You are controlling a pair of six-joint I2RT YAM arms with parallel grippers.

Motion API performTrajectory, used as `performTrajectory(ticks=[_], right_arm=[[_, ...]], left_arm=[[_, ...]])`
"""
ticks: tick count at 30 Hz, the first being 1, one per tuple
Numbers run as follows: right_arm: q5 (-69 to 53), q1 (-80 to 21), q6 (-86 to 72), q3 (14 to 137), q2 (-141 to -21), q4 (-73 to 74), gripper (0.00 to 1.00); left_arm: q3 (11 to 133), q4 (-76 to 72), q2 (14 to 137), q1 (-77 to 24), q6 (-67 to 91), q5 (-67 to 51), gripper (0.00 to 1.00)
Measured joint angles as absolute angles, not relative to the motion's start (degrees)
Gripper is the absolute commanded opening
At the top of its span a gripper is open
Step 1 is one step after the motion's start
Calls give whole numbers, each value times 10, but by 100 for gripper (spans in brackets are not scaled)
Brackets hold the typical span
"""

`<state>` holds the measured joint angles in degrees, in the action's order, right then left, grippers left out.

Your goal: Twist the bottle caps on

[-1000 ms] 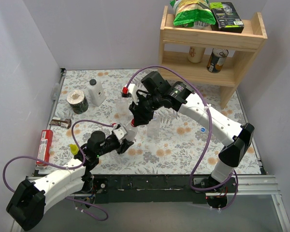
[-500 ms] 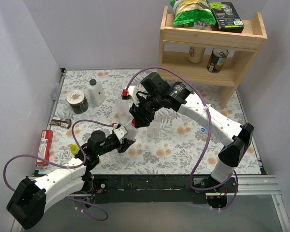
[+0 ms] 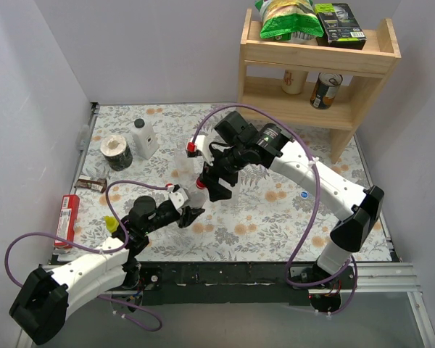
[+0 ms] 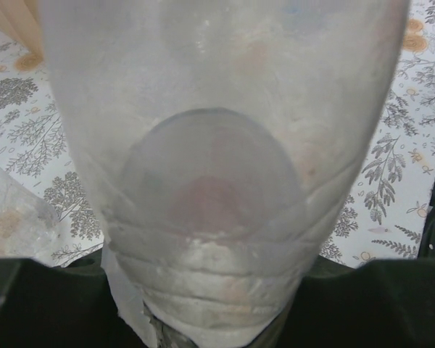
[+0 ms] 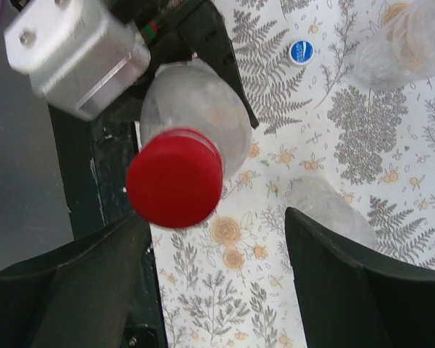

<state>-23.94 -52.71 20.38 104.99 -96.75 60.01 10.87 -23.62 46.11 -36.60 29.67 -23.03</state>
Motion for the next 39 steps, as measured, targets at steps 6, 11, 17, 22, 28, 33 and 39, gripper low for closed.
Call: performTrajectory(ticks=[6, 11, 17, 22, 28, 33, 39], right_arm=[[-273, -475, 245, 982, -878, 566, 95], [-349, -443, 267, 953, -797, 461, 95], [-448, -453, 284, 951, -818, 415, 95], [-473, -453, 285, 933, -848, 401, 95], [-492, -462, 272, 928, -848, 375, 95], [-502, -472, 272, 926, -848, 370, 95], [-510, -473, 272, 926, -849, 374, 94]], left_arm=[[109, -236, 456, -366, 328, -271, 0], [119, -236, 457, -366, 362, -325, 0], [146, -233, 466, -366, 378, -364, 0], [155, -230, 478, -366, 379, -383, 0], [160, -230, 495, -366, 384, -394, 0], [165, -230, 506, -366, 395, -396, 0], [167, -232, 506, -366, 403, -394, 0]])
